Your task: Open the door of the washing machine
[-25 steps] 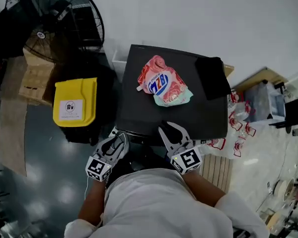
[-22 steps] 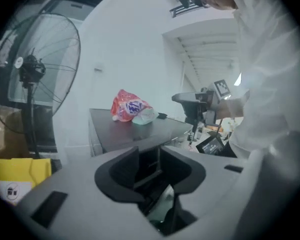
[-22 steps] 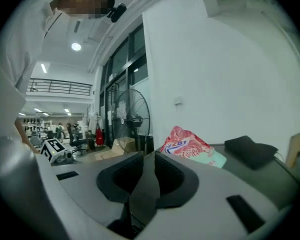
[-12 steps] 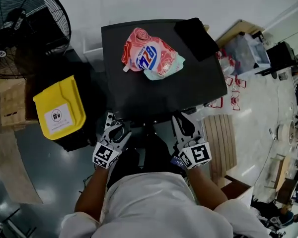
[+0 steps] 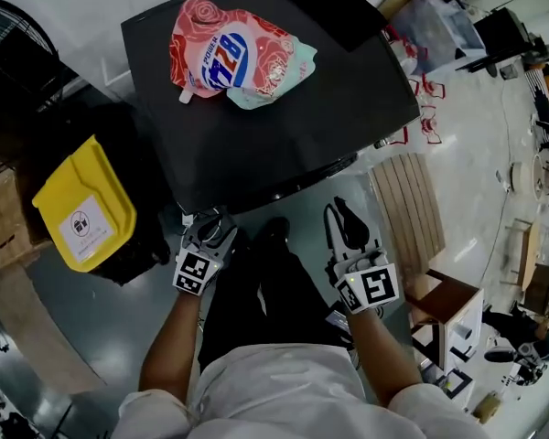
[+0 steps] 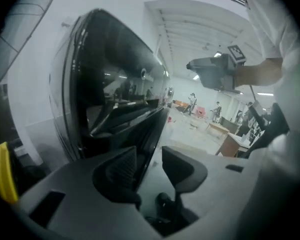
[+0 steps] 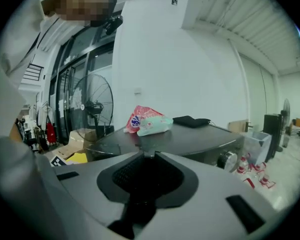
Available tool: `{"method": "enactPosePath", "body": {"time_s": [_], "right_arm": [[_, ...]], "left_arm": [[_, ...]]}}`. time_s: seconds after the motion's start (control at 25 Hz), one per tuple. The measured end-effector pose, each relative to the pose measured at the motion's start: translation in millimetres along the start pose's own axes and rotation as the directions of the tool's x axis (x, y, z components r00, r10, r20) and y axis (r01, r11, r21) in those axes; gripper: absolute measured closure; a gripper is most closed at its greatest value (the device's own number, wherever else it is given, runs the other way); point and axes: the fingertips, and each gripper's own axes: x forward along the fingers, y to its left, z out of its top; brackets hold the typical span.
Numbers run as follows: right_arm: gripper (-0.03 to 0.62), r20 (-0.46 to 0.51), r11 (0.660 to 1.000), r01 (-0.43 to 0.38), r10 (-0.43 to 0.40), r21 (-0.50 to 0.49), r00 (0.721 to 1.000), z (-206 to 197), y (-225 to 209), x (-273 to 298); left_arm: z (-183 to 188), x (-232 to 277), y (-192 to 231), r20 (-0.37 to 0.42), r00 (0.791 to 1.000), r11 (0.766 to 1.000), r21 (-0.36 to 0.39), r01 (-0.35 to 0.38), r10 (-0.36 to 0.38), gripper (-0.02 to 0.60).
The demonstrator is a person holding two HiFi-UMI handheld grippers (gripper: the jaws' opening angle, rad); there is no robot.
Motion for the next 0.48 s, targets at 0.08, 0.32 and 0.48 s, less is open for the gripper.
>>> {"method": "enactPosePath", "body": {"time_s": [0.08, 0.32, 0.48], "right_arm": [[0.511, -0.011, 1.000, 0.018, -0.018, 0.009, 1.000, -12.7, -5.0, -5.4], [0.511, -0.031, 0.998, 0.060, -0.059, 0.020, 0.998, -53.9, -31.2, -4.8], [0.511, -0.044, 0.998, 0.062, -0.061, 0.022, 0.997, -79.9, -41.6, 1.0]], "left_arm": [[-15.7, 15.9, 0.6, -0.032, 0.999, 1.000, 0.014, 0.015, -0.015, 0.419], [-52.3, 66.2, 9.4, -0.085, 0.995, 0.998, 0.035, 0.046, -0.043, 0.417], [-72.2, 90.6, 5.5, -0.117, 0.990, 0.994, 0.073, 0.084, -0.075, 0.420]]}}
